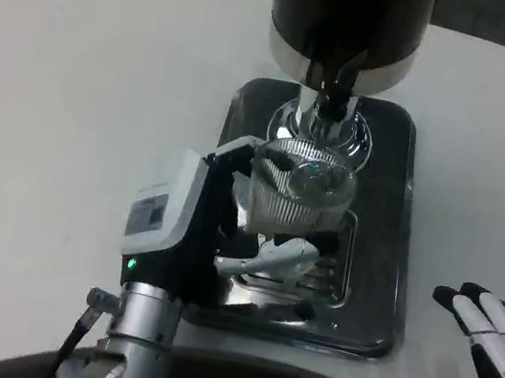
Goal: Grasp the cup under the faucet to collect the drink, then remove the cup.
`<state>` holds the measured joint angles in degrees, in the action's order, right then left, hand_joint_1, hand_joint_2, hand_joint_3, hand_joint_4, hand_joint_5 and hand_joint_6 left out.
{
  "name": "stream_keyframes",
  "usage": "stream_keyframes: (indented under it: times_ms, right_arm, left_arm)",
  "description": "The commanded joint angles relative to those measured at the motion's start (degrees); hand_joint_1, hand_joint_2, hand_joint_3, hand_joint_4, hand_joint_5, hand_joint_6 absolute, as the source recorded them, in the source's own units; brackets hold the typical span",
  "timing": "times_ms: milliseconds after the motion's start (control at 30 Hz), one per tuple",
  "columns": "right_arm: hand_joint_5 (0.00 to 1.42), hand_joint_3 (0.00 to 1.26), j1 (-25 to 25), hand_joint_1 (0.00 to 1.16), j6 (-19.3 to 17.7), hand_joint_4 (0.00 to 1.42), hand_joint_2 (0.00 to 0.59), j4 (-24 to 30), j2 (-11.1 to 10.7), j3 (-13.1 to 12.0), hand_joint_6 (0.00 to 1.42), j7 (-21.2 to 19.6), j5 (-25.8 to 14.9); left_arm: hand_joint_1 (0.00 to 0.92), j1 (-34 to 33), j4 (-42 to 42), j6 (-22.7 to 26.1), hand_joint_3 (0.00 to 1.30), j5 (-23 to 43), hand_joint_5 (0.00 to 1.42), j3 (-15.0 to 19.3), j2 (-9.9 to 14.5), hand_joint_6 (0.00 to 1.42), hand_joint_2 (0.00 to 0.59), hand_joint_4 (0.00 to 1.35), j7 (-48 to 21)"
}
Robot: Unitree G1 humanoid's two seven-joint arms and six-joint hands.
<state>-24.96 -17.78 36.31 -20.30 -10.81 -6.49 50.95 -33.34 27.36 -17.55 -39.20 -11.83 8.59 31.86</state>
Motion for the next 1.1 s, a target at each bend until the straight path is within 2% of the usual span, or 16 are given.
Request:
stream_keyframes:
  times_ms: [33,233,333,400,467,533,567,600,733,800,867,1100]
  right_arm:
    - [0.12,0.13,-0.5,0.08,-0.6,0.09,0.586,-0.2,-0.1,-0.8,0.23,-0.7,-0.9]
    - [0.12,0.13,-0.5,0.08,-0.5,0.09,0.586,-0.5,-0.2,-1.1,0.23,-0.7,-1.1]
    - [0.12,0.13,0.8,0.08,0.8,0.09,0.586,-0.9,0.3,-1.6,0.23,-0.5,-1.6]
    - [0.12,0.13,1.5,0.08,1.5,0.09,0.586,-1.1,0.4,-1.9,0.23,-0.2,-2.0]
    - [0.12,0.13,1.8,0.08,1.6,0.09,0.586,-1.1,0.3,-1.9,0.23,0.0,-2.2]
    - [0.12,0.13,1.5,0.08,1.3,0.09,0.586,-1.2,0.1,-1.6,0.23,-0.1,-2.1]
    - [0.12,0.13,1.3,0.08,1.1,0.09,0.586,-1.3,0.1,-1.5,0.23,-0.1,-2.1]
    - [0.12,0.13,1.2,0.08,1.0,0.09,0.586,-1.3,0.1,-1.4,0.23,-0.1,-2.0]
    - [0.12,0.13,0.8,0.08,0.8,0.09,0.586,-1.4,0.2,-0.9,0.23,-0.3,-1.9]
    - [0.12,0.13,0.9,0.08,0.9,0.09,0.586,-1.5,0.2,-0.9,0.23,-0.4,-1.9]
    - [0.12,0.13,1.0,0.08,1.0,0.09,0.586,-1.6,0.2,-0.9,0.23,-0.4,-2.0]
    - [0.12,0.13,0.8,0.08,0.9,0.09,0.586,-1.6,0.2,-0.8,0.23,-0.4,-2.1]
  left_arm:
    - [0.803,-1.8,2.9,-1.9,1.07,-0.4,1.14,-1.9,0.5,1.34,0.0,1.08,1.4]
    - [0.788,-0.9,3.8,-0.3,1.03,-0.5,1.09,-3.1,0.7,1.3,0.0,1.02,2.2]
    - [0.779,0.2,3.5,0.4,1.01,-0.4,1.07,-3.1,1.0,1.28,0.0,0.98,2.3]
    - [0.773,0.6,3.4,0.7,0.98,-0.5,1.02,-3.2,1.1,1.25,0.0,0.9,2.6]
    - [0.746,0.8,3.4,1.1,0.87,-0.5,0.94,-3.3,1.2,1.17,0.0,0.75,2.4]
    - [0.628,0.9,3.3,1.2,0.71,-0.4,0.85,-3.5,1.4,1.05,0.006,0.56,2.0]
    - [0.483,0.8,3.3,1.2,0.62,-0.2,0.82,-3.5,1.5,0.98,0.037,0.45,1.9]
    - [0.41,0.8,3.3,1.1,0.53,-0.1,0.75,-3.5,1.5,0.91,0.052,0.36,1.9]
    - [0.286,0.5,3.4,0.8,0.21,1.0,0.4,-3.5,1.9,0.42,0.043,0.04,0.1]
    - [0.262,0.4,3.2,0.4,0.08,1.8,0.29,-3.5,1.9,0.31,0.049,0.0,-1.2]
    - [0.242,0.2,3.0,0.2,0.02,2.2,0.22,-3.6,2.0,0.24,0.059,0.0,-2.0]
    - [0.115,2.3,0.0,-1.4,0.0,4.7,0.18,-2.5,2.1,0.21,0.024,0.0,-2.9]
